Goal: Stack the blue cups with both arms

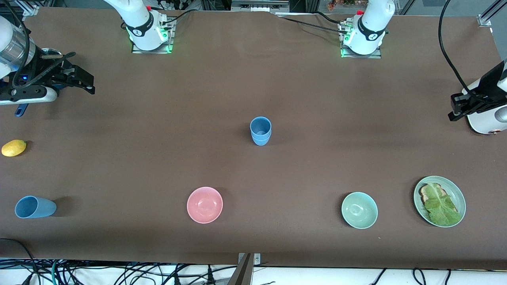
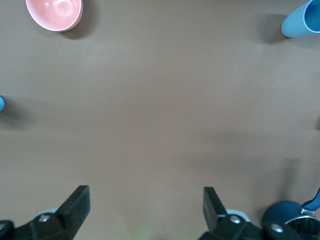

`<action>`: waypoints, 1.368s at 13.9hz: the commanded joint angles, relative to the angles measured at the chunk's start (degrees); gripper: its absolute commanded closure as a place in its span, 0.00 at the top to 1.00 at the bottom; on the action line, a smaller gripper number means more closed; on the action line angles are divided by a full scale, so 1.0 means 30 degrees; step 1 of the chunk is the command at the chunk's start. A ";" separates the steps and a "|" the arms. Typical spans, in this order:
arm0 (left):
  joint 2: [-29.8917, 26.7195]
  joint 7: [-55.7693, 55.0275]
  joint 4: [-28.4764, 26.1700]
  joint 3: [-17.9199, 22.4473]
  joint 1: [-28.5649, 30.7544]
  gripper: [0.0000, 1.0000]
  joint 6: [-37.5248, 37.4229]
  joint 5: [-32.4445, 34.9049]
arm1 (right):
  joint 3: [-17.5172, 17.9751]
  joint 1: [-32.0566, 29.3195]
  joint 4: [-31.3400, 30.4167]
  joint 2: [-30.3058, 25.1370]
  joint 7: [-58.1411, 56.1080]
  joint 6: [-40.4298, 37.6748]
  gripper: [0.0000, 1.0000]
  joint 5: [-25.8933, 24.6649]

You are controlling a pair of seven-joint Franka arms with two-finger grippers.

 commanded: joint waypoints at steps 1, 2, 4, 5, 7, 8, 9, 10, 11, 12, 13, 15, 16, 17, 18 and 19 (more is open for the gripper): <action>0.0236 -0.0147 0.0404 -0.0027 -0.0149 0.67 -0.0303 0.0495 | 0.0102 -0.0144 0.0462 0.0016 -0.0119 -0.0373 1.00 -0.0226; 0.0294 -0.0118 0.0404 -0.0027 -0.0121 0.78 -0.0273 0.0495 | 0.0102 -0.0144 0.0462 0.0016 -0.0119 -0.0373 1.00 -0.0226; 0.0324 -0.0234 0.0346 -0.0027 -0.0120 1.00 -0.0244 0.0437 | 0.0102 -0.0144 0.0462 0.0016 -0.0119 -0.0373 1.00 -0.0226; 0.0324 -0.0234 0.0317 -0.0027 -0.0120 1.00 -0.0244 0.0436 | 0.0102 -0.0144 0.0462 0.0016 -0.0119 -0.0373 1.00 -0.0255; 0.0295 -0.0176 0.0229 -0.0027 -0.0120 1.00 -0.0273 0.0436 | 0.0102 -0.0144 0.0462 0.0016 -0.0119 -0.0373 1.00 -0.0284; 0.0295 -0.0176 0.0199 -0.0056 -0.0120 1.00 -0.0273 0.0436 | 0.0102 -0.0144 0.0433 0.0016 -0.0119 -0.0373 1.00 -0.0255; 0.0295 -0.0176 0.0170 -0.0056 -0.0149 1.00 -0.0331 0.0436 | 0.0102 -0.0144 0.0462 0.0016 -0.0119 -0.0373 1.00 -0.0255; 0.0324 -0.0205 0.0170 -0.0056 -0.0150 1.00 -0.0332 0.0436 | 0.0102 -0.0144 0.0462 0.0016 -0.0119 -0.0373 1.00 -0.0284; 0.0353 -0.0234 0.0170 -0.0056 -0.0237 1.00 -0.0332 0.0436 | 0.0102 -0.0144 0.0462 0.0016 -0.0119 -0.0373 1.00 -0.0284; 0.0353 -0.0234 0.0199 -0.0056 -0.0295 1.00 -0.0332 0.0465 | 0.0102 -0.0144 0.0462 0.0016 -0.0119 -0.0402 1.00 -0.0284; 0.0324 -0.0263 0.0286 -0.0056 -0.0296 1.00 -0.0332 0.0466 | 0.0102 -0.0144 0.0462 0.0016 -0.0119 -0.0373 1.00 -0.0284; 0.0353 -0.0263 0.0316 -0.0027 -0.0296 1.00 -0.0332 0.0466 | 0.0102 -0.0144 0.0462 -0.0013 -0.0119 -0.0402 1.00 -0.0401; 0.0353 -0.0264 0.0345 0.0002 -0.0296 1.00 -0.0361 0.0466 | 0.0102 -0.0115 0.0462 0.0016 -0.0119 -0.0402 1.00 -0.0401; 0.0382 -0.0264 0.0375 0.0003 -0.0296 1.00 -0.0419 0.0466 | 0.0131 -0.0114 0.0462 0.0016 -0.0119 -0.0402 1.00 -0.0401; 0.0383 -0.0235 0.0404 -0.0026 -0.0296 1.00 -0.0449 0.0466 | 0.0103 -0.0114 0.0462 -0.0013 -0.0119 -0.0402 1.00 -0.0401; 0.0383 -0.0234 0.0433 0.0002 -0.0296 1.00 -0.0826 0.0437 | 0.0102 -0.0143 0.0462 -0.0013 -0.0119 -0.0402 1.00 -0.0401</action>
